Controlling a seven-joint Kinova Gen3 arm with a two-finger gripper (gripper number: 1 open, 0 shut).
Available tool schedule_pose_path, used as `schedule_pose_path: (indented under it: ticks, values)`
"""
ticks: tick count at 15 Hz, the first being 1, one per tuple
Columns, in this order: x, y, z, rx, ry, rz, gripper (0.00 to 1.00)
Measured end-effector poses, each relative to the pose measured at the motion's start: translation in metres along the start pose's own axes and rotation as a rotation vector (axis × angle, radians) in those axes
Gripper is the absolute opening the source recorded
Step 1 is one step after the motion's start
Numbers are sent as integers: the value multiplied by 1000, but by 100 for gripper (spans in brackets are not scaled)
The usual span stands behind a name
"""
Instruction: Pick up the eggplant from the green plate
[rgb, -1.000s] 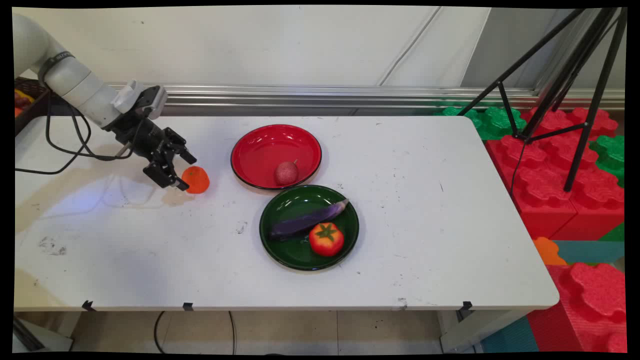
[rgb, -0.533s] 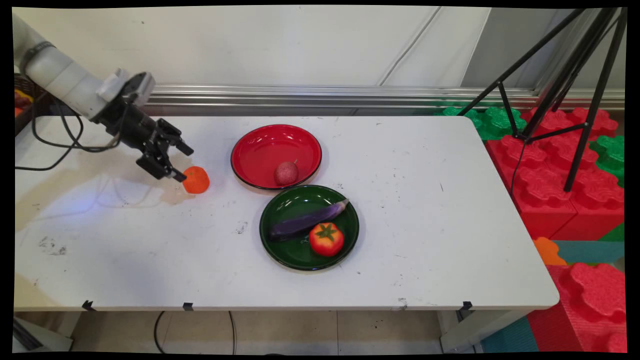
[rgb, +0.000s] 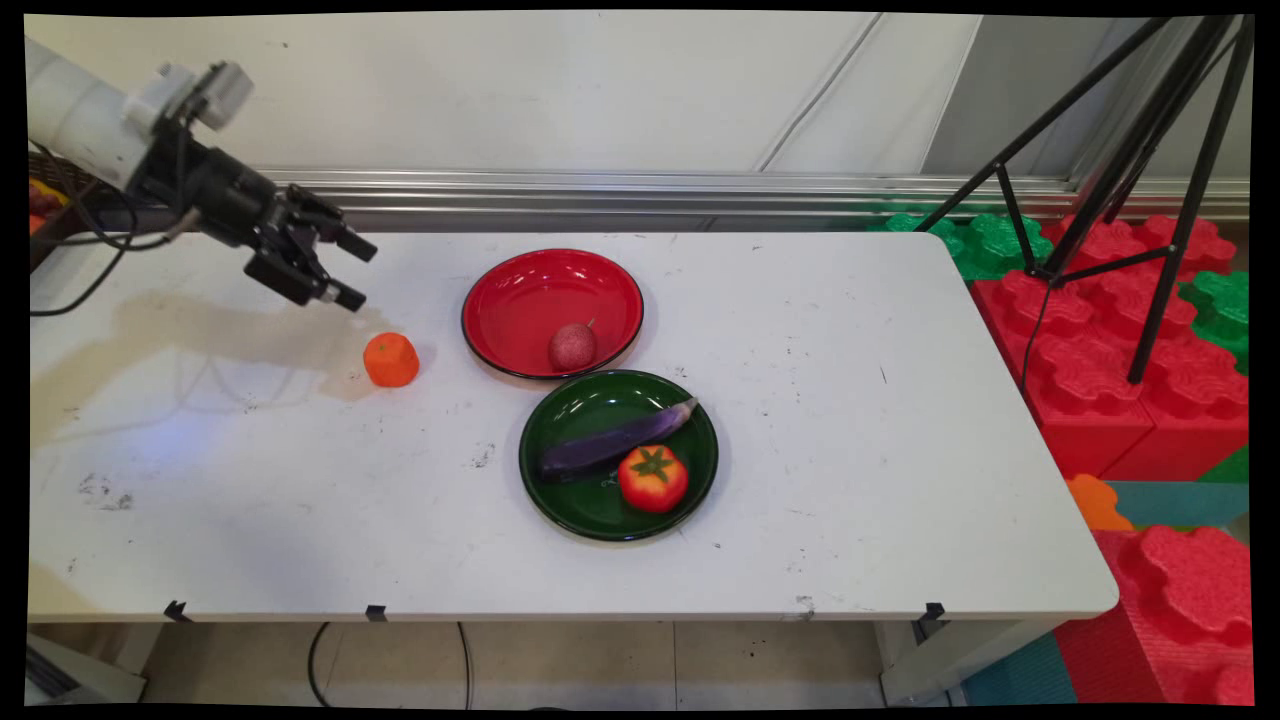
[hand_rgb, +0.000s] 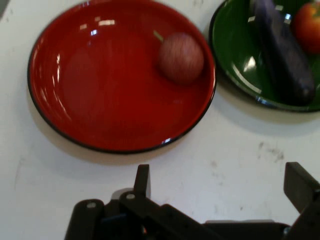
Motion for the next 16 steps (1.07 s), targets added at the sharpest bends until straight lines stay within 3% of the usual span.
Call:
schedule_pose_path:
  ticks: [5,10,16]
  values:
    - [10,11,-24,1,85,-28,100]
    - [14,17,-31,4,120,-41,100]
    - [31,28,-16,-53,145,36,100]
